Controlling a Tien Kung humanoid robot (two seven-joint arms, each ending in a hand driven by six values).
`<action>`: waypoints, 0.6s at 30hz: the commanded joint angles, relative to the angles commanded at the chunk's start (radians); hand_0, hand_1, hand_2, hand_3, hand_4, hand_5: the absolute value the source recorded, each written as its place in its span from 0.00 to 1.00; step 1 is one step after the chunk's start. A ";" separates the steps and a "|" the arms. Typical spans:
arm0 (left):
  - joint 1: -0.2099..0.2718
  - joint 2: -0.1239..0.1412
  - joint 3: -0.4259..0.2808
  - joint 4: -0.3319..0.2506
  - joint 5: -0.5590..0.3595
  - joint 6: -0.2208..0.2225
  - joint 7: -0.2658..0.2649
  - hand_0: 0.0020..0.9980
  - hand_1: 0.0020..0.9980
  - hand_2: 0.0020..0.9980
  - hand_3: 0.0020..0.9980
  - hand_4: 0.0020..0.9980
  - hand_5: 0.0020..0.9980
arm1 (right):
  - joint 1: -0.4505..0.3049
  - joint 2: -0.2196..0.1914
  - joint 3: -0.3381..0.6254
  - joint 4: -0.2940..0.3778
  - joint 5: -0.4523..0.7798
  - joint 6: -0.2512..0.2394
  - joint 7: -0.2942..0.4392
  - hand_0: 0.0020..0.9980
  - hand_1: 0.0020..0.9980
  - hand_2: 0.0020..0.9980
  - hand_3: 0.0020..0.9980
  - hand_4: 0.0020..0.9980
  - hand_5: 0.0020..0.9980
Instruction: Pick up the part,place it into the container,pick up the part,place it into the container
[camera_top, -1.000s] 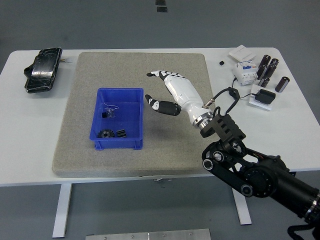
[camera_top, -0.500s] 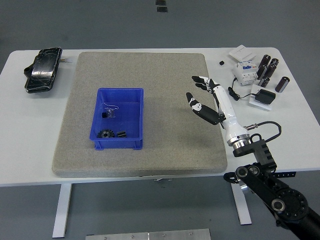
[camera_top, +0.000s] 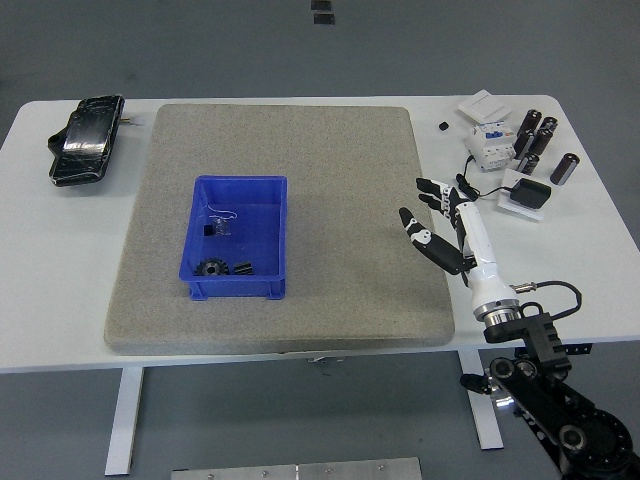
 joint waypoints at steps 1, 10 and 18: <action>0.000 0.000 -0.001 0.000 0.001 0.000 0.000 0.67 0.65 0.62 0.62 0.72 0.59 | 0.003 -0.002 0.003 0.001 -0.029 -0.002 -0.017 0.88 0.81 0.82 0.78 0.72 0.38; 0.000 0.000 -0.001 0.000 -0.001 0.001 -0.001 0.67 0.65 0.62 0.62 0.71 0.58 | 0.020 -0.017 0.023 0.001 -0.271 0.002 -0.096 0.91 0.83 0.83 0.82 0.77 0.42; -0.001 0.001 -0.003 0.000 0.000 0.003 -0.003 0.67 0.65 0.62 0.62 0.71 0.58 | 0.012 -0.013 0.042 -0.003 -0.119 0.019 0.002 0.90 0.83 0.84 0.84 0.78 0.43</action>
